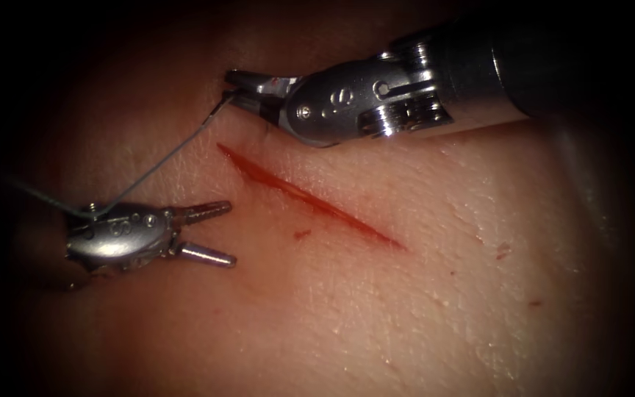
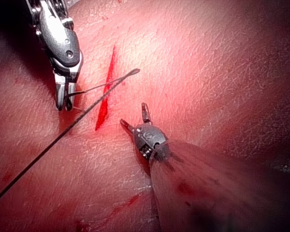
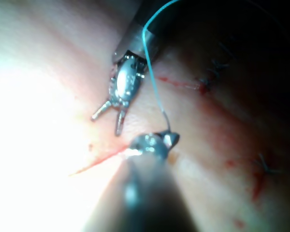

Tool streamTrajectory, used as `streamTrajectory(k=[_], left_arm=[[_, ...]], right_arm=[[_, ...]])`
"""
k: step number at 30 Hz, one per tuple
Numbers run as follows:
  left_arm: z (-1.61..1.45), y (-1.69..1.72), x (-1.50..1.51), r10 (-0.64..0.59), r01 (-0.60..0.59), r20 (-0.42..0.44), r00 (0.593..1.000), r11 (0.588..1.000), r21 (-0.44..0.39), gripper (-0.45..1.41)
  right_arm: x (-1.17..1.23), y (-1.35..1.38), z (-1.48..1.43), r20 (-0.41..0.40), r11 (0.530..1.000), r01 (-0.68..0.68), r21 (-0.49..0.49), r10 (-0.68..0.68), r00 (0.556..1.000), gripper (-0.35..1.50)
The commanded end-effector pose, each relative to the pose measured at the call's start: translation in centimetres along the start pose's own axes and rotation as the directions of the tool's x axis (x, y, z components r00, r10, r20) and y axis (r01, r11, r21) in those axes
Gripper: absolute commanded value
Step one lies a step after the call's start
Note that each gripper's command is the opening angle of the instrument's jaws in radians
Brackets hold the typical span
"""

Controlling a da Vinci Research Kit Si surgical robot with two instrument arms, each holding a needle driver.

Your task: Wound Closure

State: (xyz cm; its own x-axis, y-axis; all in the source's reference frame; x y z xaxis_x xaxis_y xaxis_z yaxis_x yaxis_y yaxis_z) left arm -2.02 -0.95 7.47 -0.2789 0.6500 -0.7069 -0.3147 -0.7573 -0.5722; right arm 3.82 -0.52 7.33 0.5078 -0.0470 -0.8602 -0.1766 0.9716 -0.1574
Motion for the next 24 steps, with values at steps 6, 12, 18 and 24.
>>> streamTrajectory(k=[6,12,18,24], left_arm=[[0.07,0.03,-0.06,-0.002,0.002,0.003,1.000,1.000,-0.002,0.36],[0.06,0.03,-0.06,-0.003,0.002,0.003,1.000,1.000,0.001,0.34],[0.06,0.03,-0.06,-0.003,0.003,0.003,1.000,1.000,0.001,0.34],[0.06,0.03,-0.06,-0.003,0.003,0.003,1.000,1.000,0.001,0.34]], right_arm=[[-0.14,0.07,0.08,-0.016,0.995,-0.101,0.001,0.101,0.995,-0.35],[-0.15,0.01,0.08,-0.014,0.981,-0.196,0.005,0.196,0.981,-0.35],[-0.15,0.02,0.08,0.002,0.954,-0.299,-0.012,0.299,0.954,-0.35],[-0.15,0.11,0.01,-0.008,0.942,-0.328,-0.077,0.328,0.945,-0.35]])
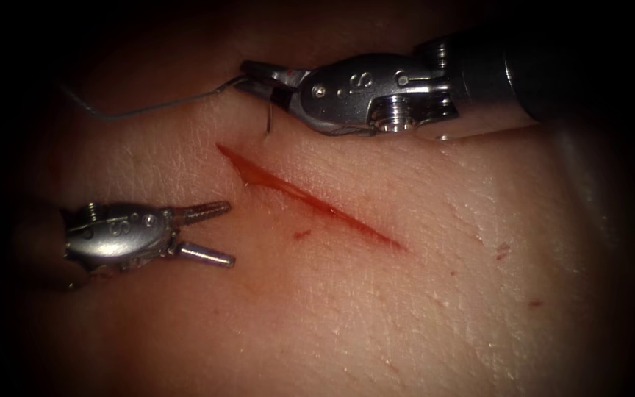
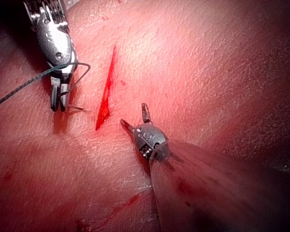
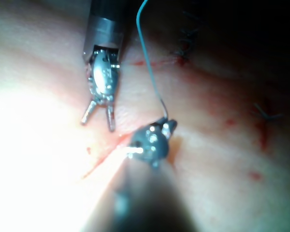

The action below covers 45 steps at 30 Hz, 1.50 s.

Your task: Wound Closure

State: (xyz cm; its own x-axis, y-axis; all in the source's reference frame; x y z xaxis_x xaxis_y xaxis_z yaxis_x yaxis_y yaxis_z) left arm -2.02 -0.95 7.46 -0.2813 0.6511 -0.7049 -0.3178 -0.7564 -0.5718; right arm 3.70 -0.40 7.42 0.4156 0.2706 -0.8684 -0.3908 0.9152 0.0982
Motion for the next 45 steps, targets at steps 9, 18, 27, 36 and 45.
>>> streamTrajectory(k=[9,18,27,36,45], left_arm=[[0.07,0.03,-0.07,-0.002,0.002,0.000,1.000,1.000,-0.002,0.34],[0.07,0.03,-0.07,-0.001,0.001,0.003,1.000,1.000,-0.001,0.34],[0.07,0.03,-0.08,-0.001,0.001,0.003,1.000,1.000,-0.001,0.34],[0.07,0.03,-0.07,-0.001,0.001,0.003,1.000,1.000,-0.001,0.33],[0.06,0.03,-0.07,-0.001,0.001,0.003,1.000,1.000,-0.002,0.33]], right_arm=[[0.01,0.05,-0.06,-0.007,0.999,-0.011,-0.042,0.010,1.000,-0.35],[0.07,0.13,-0.08,-0.007,0.982,0.179,-0.052,-0.180,0.984,-0.35],[0.10,0.15,-0.08,-0.014,0.983,0.172,-0.065,-0.173,0.985,-0.35],[0.06,0.02,-0.03,-0.007,0.991,0.125,-0.051,-0.126,0.992,-0.35],[0.03,0.04,-0.04,-0.024,0.999,-0.050,-0.016,0.050,0.998,-0.35]])
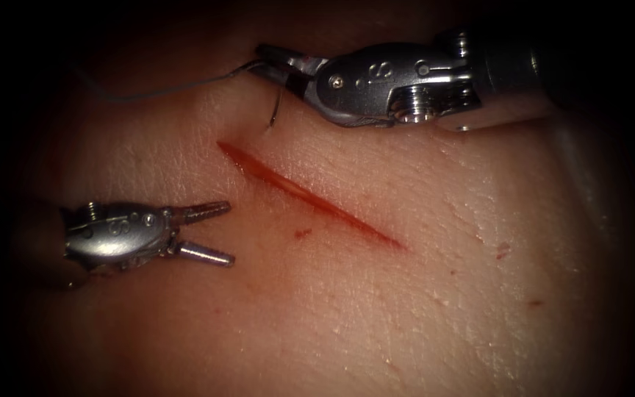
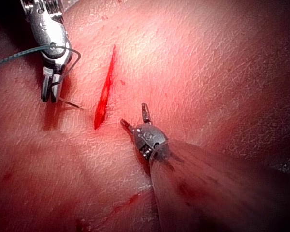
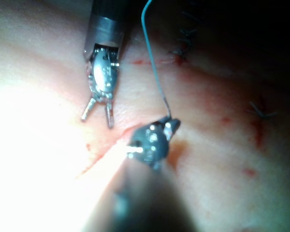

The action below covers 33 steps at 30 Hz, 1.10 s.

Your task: Wound Closure

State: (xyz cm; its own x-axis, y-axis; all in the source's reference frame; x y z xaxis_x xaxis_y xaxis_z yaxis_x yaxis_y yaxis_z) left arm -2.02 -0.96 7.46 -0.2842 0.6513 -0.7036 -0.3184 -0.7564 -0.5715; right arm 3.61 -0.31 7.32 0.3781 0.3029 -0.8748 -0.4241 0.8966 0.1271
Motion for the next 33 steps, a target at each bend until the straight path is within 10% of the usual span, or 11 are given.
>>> streamTrajectory(k=[1,22,33], left_arm=[[0.06,0.02,-0.06,-0.001,0.001,0.000,1.000,1.000,-0.002,0.33],[0.04,0.01,-0.07,0.000,0.000,0.000,1.000,1.000,-0.005,0.34],[-0.09,-0.09,-0.07,0.002,-0.002,-0.001,1.000,1.000,0.006,0.34]], right_arm=[[-0.04,-0.06,0.05,0.000,1.000,-0.006,0.002,0.006,1.000,-0.35],[-0.18,-0.28,0.10,0.031,0.968,-0.238,0.077,0.236,0.971,-0.35],[-0.35,-0.54,0.27,0.106,0.859,-0.484,0.169,0.472,0.875,-0.35]])
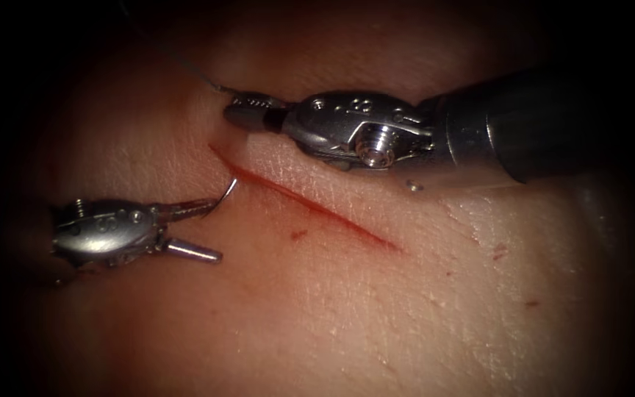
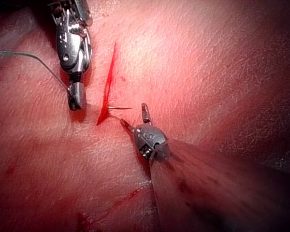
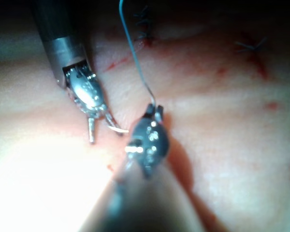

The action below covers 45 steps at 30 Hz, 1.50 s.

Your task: Wound Closure

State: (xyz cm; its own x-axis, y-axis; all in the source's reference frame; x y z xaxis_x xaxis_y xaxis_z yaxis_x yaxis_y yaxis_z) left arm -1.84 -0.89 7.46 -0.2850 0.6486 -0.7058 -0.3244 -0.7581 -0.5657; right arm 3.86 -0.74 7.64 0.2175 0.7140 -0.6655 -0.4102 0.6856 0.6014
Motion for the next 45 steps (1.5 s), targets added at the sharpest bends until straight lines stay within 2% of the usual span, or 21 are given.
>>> streamTrajectory(k=[1,4,6,9,10,11,13,14,16,19,21,25,28,31,35,36,40,45], left_arm=[[0.06,0.02,-0.07,-0.002,0.002,0.000,1.000,1.000,-0.003,0.34],[0.05,0.02,-0.07,-0.001,0.001,0.000,1.000,1.000,-0.003,0.34],[0.05,0.01,-0.07,-0.001,0.001,0.000,1.000,1.000,-0.004,0.34],[0.05,0.01,-0.07,-0.001,0.001,0.000,1.000,1.000,-0.004,0.34],[0.05,0.02,-0.07,-0.001,0.001,0.000,1.000,1.000,-0.004,0.34],[0.05,0.02,-0.07,-0.001,0.001,0.000,1.000,1.000,-0.004,0.34],[0.05,0.02,-0.07,-0.002,0.002,0.000,1.000,1.000,-0.003,0.34],[0.05,0.02,-0.07,-0.002,0.002,0.000,1.000,1.000,-0.003,0.34],[0.05,0.02,-0.06,-0.002,0.002,0.000,1.000,1.000,-0.003,0.33],[0.05,0.02,-0.07,-0.002,0.002,0.000,1.000,1.000,-0.003,0.33],[0.00,0.00,-0.04,-0.004,0.004,0.001,1.000,1.000,-0.009,0.33],[-0.07,-0.03,0.03,0.061,-0.061,-0.001,0.998,0.998,-0.006,0.31],[-0.07,-0.03,0.04,0.095,-0.095,-0.003,0.995,0.995,-0.006,0.31],[-0.05,-0.01,0.06,0.180,-0.181,-0.012,0.984,0.984,-0.011,0.31],[0.09,0.00,0.07,0.370,-0.373,-0.077,0.926,0.927,-0.027,0.34],[0.20,0.02,0.04,0.447,-0.454,-0.120,0.886,0.890,-0.036,0.38],[0.39,0.08,-0.01,0.516,-0.531,-0.179,0.838,0.847,-0.041,0.41],[0.52,0.06,0.02,0.540,-0.559,-0.211,0.815,0.829,-0.036,0.45]], right_arm=[[-0.10,-0.06,0.08,0.010,1.000,-0.027,0.006,0.027,1.000,-0.35],[-0.14,-0.08,0.09,0.021,0.998,-0.059,0.010,0.058,0.998,-0.35],[-0.19,-0.10,0.09,0.032,0.986,-0.165,0.027,0.164,0.986,-0.35],[-0.17,-0.08,0.08,0.037,0.986,-0.165,0.033,0.163,0.986,-0.35],[-0.13,-0.04,0.09,0.013,0.985,-0.167,0.037,0.166,0.986,0.24],[-0.12,-0.02,0.10,0.001,0.985,-0.167,0.036,0.167,0.986,0.56],[-0.09,0.04,0.10,-0.011,0.988,-0.152,0.029,0.152,0.988,0.98],[-0.06,0.10,0.08,-0.015,0.996,-0.089,0.028,0.089,0.996,1.03],[-0.03,0.16,0.05,-0.018,0.999,-0.026,0.026,0.027,0.999,1.10],[0.00,0.21,0.02,-0.020,1.000,-0.006,0.009,0.006,1.000,1.15],[0.08,0.29,-0.02,-0.021,1.000,-0.002,0.001,0.002,1.000,1.28],[0.28,0.41,-0.10,-0.021,1.000,0.022,0.008,-0.022,1.000,1.28],[0.34,0.44,-0.13,-0.022,0.999,0.041,0.006,-0.041,0.999,1.28],[0.39,0.48,-0.17,-0.022,0.998,0.060,0.009,-0.060,0.998,1.30],[0.37,0.51,-0.24,-0.021,0.998,0.067,0.004,-0.067,0.998,1.30],[0.36,0.52,-0.26,-0.021,0.997,0.074,0.000,-0.074,0.997,1.30],[0.33,0.54,-0.29,-0.019,0.996,0.088,-0.013,-0.088,0.996,1.30],[0.25,0.56,-0.31,-0.019,0.995,0.102,-0.019,-0.102,0.995,1.30]])
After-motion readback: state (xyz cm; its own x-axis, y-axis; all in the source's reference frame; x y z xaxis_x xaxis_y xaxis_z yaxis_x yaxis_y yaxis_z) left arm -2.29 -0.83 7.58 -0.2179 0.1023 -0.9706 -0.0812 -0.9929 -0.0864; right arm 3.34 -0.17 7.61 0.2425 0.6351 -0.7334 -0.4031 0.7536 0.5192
